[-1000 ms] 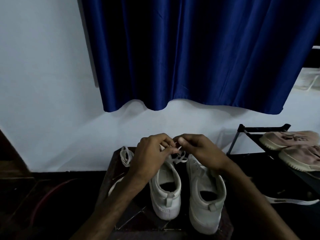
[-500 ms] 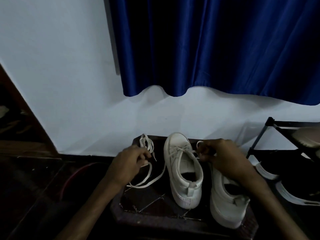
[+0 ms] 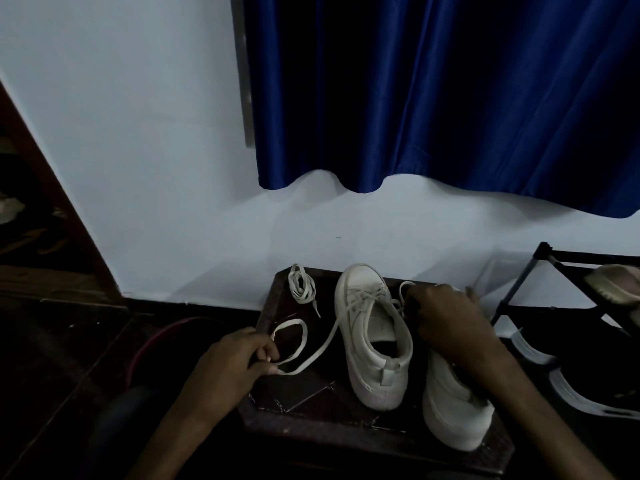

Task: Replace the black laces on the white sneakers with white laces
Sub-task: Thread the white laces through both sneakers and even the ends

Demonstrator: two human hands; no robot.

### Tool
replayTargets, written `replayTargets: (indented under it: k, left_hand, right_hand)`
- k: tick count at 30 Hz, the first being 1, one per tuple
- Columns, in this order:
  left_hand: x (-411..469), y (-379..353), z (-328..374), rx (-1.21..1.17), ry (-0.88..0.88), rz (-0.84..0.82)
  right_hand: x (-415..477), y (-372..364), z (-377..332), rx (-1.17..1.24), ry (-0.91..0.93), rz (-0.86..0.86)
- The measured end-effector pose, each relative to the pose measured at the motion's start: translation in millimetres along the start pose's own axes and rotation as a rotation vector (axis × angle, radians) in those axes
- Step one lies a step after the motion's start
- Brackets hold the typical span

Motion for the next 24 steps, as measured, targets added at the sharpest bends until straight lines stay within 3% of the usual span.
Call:
replayTargets:
  k: [5, 11, 15, 18, 21, 24]
  left_hand:
    - [-9, 2, 11, 0.166, -0.014, 0.101]
    - [-5, -3, 37, 0.318, -0.053, 0.097]
    - [16, 22, 57, -0.315, -0.039, 0.199]
    - [33, 26, 90, -0.835, 0.018, 0.051]
    - [43, 17, 115, -0.997, 0.039, -0.033]
    - [47, 6, 122, -1.009, 0.008, -0.036]
  right_hand:
    - [-13, 35, -20, 0.040, 0.005, 0.297]
    - [2, 39, -31, 0.248, 0.091, 0.325]
    - [3, 37, -18, 0.445, 0.096, 0.410]
    - [5, 36, -25, 0.611, 0.179, 0.402]
    - [9, 38, -36, 0.725, 0.269, 0.385]
    - [15, 40, -38, 0.784, 0.286, 0.388]
Point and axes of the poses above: each hand's wrist, its own x-axis towards the middle knuckle, its own y-axis out of the back of the hand, z = x × y, the point moved 5 cm from there along x, towards the middle knuckle, and after that the axes turned 12 degrees about y, right-handed, at the moved point
